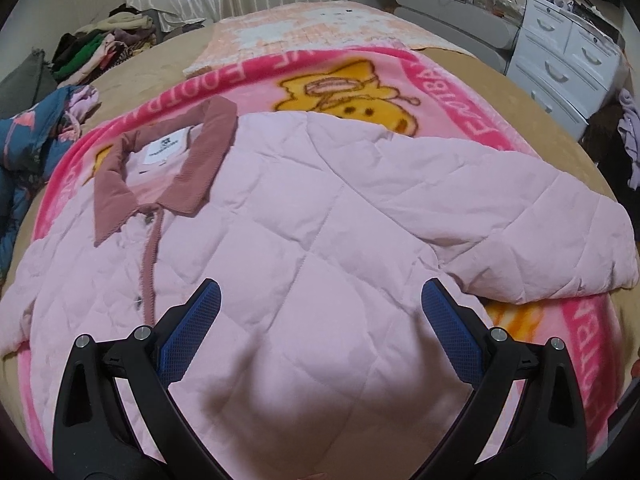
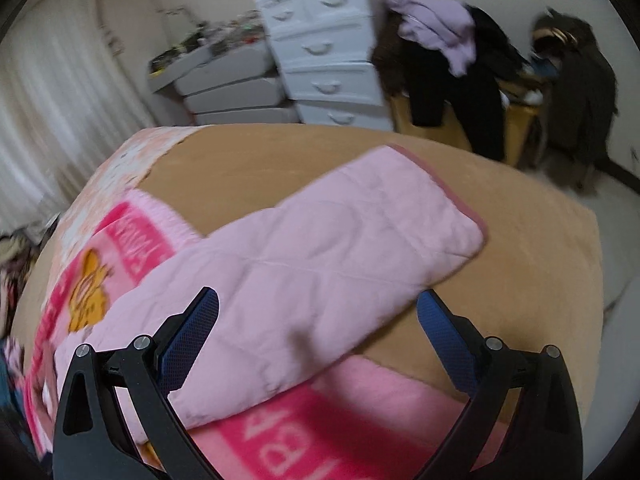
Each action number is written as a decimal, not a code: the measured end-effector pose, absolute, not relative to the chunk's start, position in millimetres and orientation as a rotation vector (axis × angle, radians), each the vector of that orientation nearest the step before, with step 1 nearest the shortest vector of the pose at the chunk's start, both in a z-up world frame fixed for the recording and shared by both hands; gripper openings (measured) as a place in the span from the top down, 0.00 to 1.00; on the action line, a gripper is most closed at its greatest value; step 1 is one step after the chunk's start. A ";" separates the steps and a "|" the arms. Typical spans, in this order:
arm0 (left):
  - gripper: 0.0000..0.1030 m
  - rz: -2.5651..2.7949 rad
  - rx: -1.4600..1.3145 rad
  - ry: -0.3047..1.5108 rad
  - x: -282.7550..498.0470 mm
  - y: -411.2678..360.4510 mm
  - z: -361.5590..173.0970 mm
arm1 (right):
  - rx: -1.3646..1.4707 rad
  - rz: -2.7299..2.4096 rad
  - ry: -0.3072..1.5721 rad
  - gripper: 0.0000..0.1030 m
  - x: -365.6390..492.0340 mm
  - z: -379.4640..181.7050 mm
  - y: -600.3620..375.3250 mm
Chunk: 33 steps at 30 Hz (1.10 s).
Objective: Fold large clothes
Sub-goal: 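Lift the held sleeve with the right tool and fold it across the jacket front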
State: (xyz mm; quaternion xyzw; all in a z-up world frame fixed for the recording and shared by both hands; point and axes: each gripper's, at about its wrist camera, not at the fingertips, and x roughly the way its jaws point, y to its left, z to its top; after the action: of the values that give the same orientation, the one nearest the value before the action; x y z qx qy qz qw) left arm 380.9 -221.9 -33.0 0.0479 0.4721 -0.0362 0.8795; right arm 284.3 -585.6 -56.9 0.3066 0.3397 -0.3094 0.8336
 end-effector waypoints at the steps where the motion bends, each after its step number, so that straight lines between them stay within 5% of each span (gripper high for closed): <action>1: 0.09 -0.072 0.102 0.989 383.8 -222.8 -35.3 | 0.681 -0.664 0.724 0.04 282.5 -62.3 -590.8; 11: 0.09 -0.051 0.102 1.015 405.5 -202.9 -43.4 | 0.975 -0.618 0.724 0.09 293.3 -125.6 -630.1; 12: 0.09 -0.046 0.100 1.016 405.0 -199.0 -42.0 | 0.977 -0.602 0.708 0.27 295.7 -125.1 -631.9; 18: 0.09 -0.034 0.091 1.010 399.0 -176.4 -27.0 | 1.072 -0.492 0.600 0.74 293.1 -125.1 -642.6; 33: 0.09 -0.013 0.058 0.936 375.6 -114.2 30.7 | 0.736 -0.234 0.342 0.85 283.7 13.8 -560.5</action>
State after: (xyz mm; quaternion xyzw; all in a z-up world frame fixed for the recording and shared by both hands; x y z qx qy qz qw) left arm 375.6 -114.2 30.7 0.0279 0.4511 -0.0063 0.8920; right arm 283.7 -560.5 13.8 0.3572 0.1659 -0.1138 0.9121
